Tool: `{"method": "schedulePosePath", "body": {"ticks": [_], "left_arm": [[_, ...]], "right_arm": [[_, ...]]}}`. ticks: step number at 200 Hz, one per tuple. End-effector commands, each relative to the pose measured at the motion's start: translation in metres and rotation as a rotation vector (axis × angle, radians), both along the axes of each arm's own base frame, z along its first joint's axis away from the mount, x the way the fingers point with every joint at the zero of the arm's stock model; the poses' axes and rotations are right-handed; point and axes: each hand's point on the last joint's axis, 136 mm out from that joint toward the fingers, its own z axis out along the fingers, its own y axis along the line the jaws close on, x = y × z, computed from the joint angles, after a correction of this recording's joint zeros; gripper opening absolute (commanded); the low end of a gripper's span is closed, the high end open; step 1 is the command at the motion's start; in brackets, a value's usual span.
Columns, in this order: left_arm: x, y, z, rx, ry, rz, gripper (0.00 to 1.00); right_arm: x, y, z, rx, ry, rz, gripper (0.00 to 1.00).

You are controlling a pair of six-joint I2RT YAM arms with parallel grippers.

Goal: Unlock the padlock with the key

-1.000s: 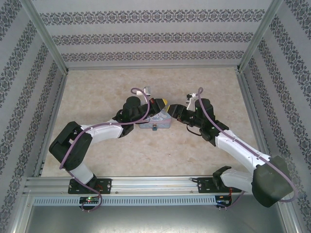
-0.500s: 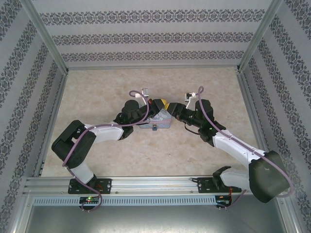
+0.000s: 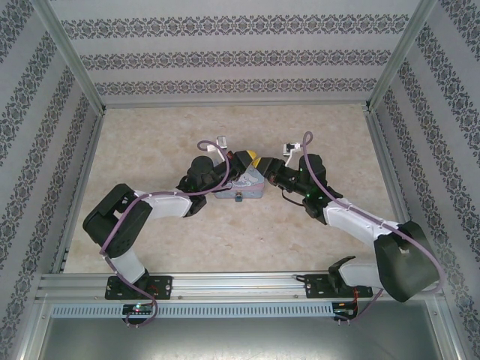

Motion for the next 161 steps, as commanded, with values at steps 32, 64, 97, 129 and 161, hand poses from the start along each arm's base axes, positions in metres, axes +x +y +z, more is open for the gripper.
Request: {"method": "schedulePosePath", "body": {"ticks": [32,64,97,129,161], "left_arm": [[-0.002,-0.004,0.006,-0.039,-0.023,0.001,0.0],[0.0,-0.006,0.0,-0.036,-0.007,0.003,0.0],[0.001,-0.007,-0.005,-0.035,0.006,0.007,0.0],[0.002,-0.007,-0.007,-0.031,0.024,0.013,0.03],[0.003,0.006,-0.011,-0.007,0.068,0.055,0.68]], "right_arm": [[-0.001,0.005,0.004,0.061,-0.012,0.025,0.25],[-0.004,0.009,0.007,0.07,-0.018,0.044,0.2],[-0.005,0.008,0.004,0.072,-0.017,0.044,0.06],[-0.005,0.007,-0.003,0.065,-0.004,0.042,0.0],[-0.005,0.0,-0.011,0.029,-0.002,0.032,0.0]]}}
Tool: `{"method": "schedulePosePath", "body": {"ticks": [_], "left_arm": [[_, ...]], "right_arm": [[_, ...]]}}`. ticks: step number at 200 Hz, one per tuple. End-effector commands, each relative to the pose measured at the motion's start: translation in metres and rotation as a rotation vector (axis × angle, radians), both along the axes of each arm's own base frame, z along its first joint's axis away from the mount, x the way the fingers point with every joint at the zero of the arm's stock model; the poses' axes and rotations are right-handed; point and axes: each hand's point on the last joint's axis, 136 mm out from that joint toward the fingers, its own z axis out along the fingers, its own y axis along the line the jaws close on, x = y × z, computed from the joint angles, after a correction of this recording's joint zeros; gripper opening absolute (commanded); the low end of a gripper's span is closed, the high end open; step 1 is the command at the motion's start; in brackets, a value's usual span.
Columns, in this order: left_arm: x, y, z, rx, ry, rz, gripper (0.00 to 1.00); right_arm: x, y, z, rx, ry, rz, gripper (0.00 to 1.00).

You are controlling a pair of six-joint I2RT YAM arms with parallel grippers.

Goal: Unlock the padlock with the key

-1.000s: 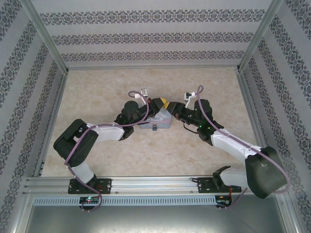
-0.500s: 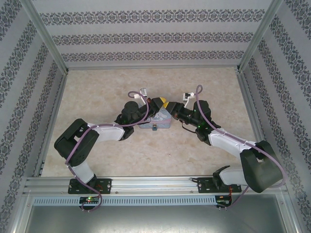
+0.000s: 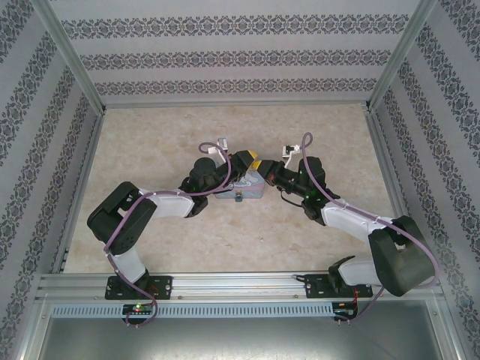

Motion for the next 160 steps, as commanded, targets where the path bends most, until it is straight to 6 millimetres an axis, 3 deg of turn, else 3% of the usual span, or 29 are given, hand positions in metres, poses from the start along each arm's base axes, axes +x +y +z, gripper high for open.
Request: {"method": "schedulePosePath", "body": {"ticks": [1,23,63,111,160], "left_arm": [[-0.002,0.008,0.002,0.006,0.025,0.031,0.69],[-0.005,0.019,-0.002,0.07,0.095,0.047,0.82],[-0.021,0.029,-0.004,0.239,0.236,0.011,0.86],[-0.041,0.03,-0.013,0.276,0.41,-0.06,0.72],[-0.051,0.027,-0.021,0.231,0.507,-0.087,0.57]], "right_arm": [[-0.002,-0.004,-0.005,-0.026,-0.029,0.016,0.0],[-0.005,-0.008,-0.01,-0.084,-0.044,0.026,0.0],[-0.011,-0.012,-0.017,-0.225,-0.099,0.061,0.0],[-0.017,-0.021,-0.03,-0.517,-0.185,0.03,0.0],[-0.029,-0.018,-0.027,-0.816,-0.349,0.007,0.0]]}}
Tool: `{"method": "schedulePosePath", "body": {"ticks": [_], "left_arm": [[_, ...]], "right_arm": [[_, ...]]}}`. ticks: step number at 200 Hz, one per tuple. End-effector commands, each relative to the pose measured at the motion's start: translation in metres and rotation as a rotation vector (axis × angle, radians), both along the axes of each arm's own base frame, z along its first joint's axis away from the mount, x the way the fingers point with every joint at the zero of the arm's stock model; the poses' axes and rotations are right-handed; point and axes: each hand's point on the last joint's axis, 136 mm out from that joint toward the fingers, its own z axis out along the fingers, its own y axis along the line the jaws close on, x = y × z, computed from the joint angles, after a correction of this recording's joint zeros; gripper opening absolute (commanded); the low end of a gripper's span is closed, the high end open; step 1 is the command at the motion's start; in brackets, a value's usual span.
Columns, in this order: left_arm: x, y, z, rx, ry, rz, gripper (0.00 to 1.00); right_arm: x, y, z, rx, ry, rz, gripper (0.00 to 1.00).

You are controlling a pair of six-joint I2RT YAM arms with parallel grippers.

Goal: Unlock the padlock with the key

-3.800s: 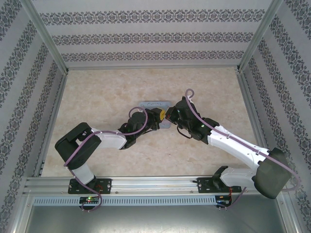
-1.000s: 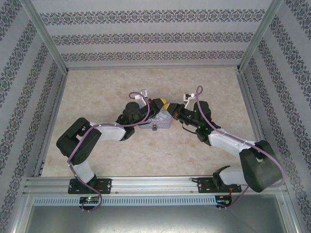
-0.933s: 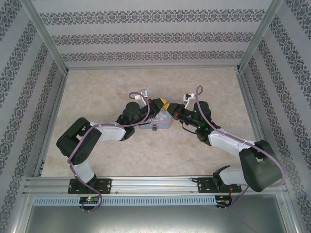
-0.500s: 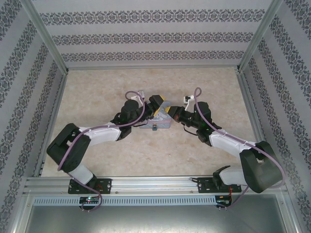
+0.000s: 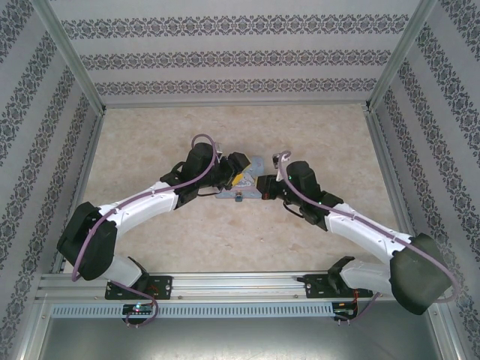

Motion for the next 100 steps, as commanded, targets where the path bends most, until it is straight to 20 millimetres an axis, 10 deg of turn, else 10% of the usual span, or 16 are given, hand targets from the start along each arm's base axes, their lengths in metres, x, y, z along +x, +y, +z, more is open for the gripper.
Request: {"method": "schedulePosePath", "body": {"ticks": [1,100], "left_arm": [[-0.007,0.003,-0.006,-0.011,0.089,0.0,0.57],[-0.009,-0.002,-0.02,-0.018,0.151,0.015,0.45]], "right_arm": [[0.004,-0.015,0.003,-0.217,-0.128,-0.047,0.0],[-0.006,0.011,0.026,-0.359,-0.296,0.003,0.0]]}}
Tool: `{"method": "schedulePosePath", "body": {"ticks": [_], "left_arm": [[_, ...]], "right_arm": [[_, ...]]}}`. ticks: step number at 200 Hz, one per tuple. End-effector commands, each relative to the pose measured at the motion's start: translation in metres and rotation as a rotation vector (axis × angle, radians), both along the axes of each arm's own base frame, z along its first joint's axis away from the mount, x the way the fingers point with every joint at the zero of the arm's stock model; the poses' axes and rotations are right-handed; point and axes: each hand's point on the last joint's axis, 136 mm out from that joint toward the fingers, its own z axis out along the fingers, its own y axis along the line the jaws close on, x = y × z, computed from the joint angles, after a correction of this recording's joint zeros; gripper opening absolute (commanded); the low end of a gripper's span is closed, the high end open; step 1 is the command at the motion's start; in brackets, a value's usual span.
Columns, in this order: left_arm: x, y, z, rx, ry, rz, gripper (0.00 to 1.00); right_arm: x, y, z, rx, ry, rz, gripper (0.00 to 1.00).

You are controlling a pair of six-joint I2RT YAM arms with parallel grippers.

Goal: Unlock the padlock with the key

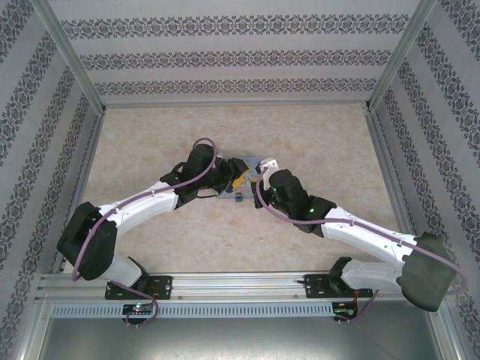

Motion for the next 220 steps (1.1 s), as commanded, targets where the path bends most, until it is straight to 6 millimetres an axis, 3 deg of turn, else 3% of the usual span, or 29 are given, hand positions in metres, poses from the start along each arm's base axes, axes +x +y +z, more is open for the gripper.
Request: {"method": "schedulePosePath", "body": {"ticks": [1,124,220], "left_arm": [[-0.001,-0.002,-0.011,0.0,0.05,0.008,0.44],[0.005,-0.01,-0.01,-0.023,0.042,0.011,0.35],[0.003,-0.01,-0.017,-0.026,0.05,0.024,0.16]], "right_arm": [[0.006,0.0,0.012,-0.033,-0.053,-0.016,0.0],[0.005,0.017,0.008,-0.023,-0.035,0.017,0.0],[0.005,0.021,0.005,-0.016,-0.025,0.019,0.0]]}}
